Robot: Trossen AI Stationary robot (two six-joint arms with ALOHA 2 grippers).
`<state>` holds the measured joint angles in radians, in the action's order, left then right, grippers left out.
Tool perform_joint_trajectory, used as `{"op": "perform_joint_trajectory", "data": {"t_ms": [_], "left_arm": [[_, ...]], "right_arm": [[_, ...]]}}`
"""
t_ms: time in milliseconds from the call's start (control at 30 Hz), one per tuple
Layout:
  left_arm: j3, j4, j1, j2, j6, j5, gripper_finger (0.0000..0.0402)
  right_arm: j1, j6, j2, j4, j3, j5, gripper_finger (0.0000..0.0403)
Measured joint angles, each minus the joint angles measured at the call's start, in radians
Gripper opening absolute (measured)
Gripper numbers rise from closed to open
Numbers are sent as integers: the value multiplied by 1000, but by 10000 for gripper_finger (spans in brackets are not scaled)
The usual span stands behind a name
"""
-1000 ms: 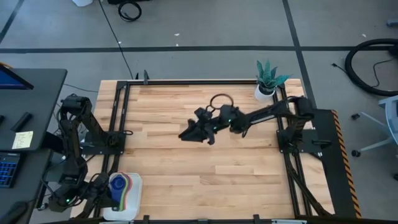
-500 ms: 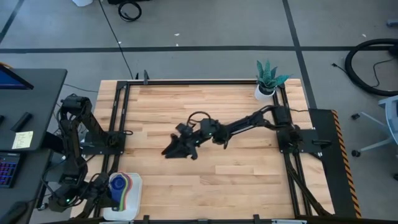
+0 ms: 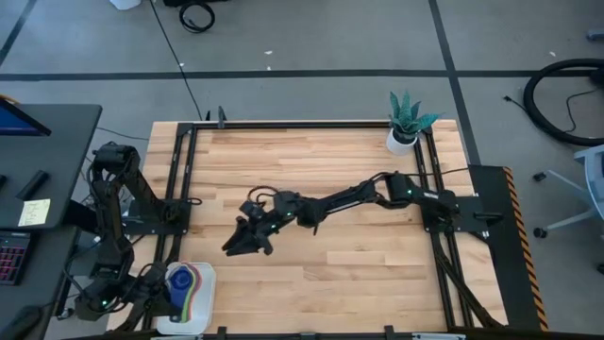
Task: Nest measuring cups in basket
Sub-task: Put the nested measuring cups into the white bin
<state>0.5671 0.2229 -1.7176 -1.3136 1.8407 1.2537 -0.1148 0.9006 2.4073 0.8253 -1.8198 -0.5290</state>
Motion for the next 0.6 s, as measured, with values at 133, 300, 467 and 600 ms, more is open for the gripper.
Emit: {"op": "perform_joint_trajectory", "data": {"t_ms": [133, 300, 467, 600], "left_arm": [[0, 1, 0, 0, -2, -1, 85], [0, 1, 0, 0, -18, -1, 85], [0, 1, 0, -1, -20, -1, 85], [0, 5, 0, -1, -21, 0, 85]], "right_arm": [[-5, 63, 55, -82, -67, -5, 177], [-9, 97, 83, -85, -112, -32, 184], [-21, 87, 82, -79, -113, -15, 200], [-36, 85, 82, -98, -113, 28, 216]]}}
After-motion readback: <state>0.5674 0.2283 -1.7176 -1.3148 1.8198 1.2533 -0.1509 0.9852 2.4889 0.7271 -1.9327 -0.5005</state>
